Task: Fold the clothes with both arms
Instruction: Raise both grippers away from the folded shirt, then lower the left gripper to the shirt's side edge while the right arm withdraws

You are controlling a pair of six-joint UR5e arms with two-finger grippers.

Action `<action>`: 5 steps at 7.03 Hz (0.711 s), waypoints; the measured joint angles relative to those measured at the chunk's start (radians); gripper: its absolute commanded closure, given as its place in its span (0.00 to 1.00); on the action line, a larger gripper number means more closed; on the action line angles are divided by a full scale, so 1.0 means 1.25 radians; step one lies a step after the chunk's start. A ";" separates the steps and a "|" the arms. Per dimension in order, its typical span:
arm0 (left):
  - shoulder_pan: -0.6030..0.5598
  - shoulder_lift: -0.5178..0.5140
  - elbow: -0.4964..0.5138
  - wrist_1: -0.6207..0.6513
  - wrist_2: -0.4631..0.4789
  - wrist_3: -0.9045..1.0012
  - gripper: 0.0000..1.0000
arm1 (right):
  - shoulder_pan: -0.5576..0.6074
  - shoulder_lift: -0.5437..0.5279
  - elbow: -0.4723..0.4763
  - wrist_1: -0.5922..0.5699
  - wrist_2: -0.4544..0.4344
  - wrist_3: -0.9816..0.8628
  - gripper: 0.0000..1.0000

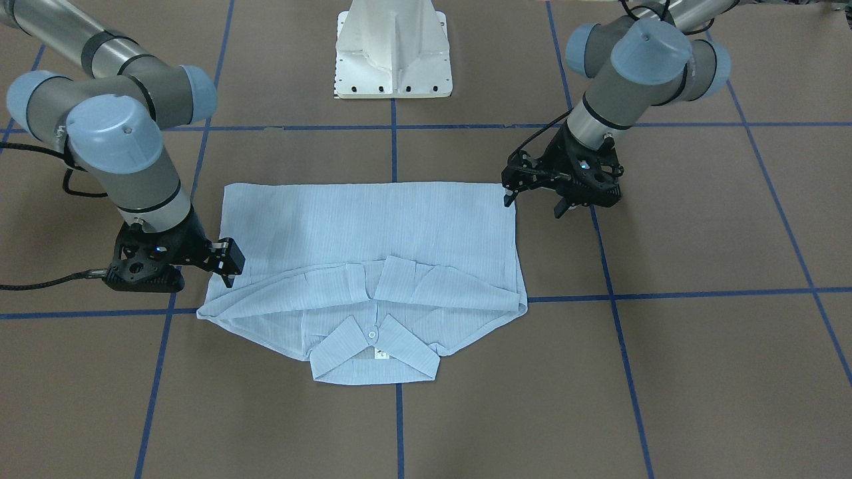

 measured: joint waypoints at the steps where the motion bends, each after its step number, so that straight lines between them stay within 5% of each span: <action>1: 0.006 0.018 -0.011 -0.001 -0.004 -0.001 0.00 | 0.041 -0.010 0.001 -0.002 0.061 -0.075 0.00; 5: 0.115 0.053 -0.023 -0.001 0.062 -0.107 0.02 | 0.115 -0.057 -0.001 -0.001 0.112 -0.252 0.00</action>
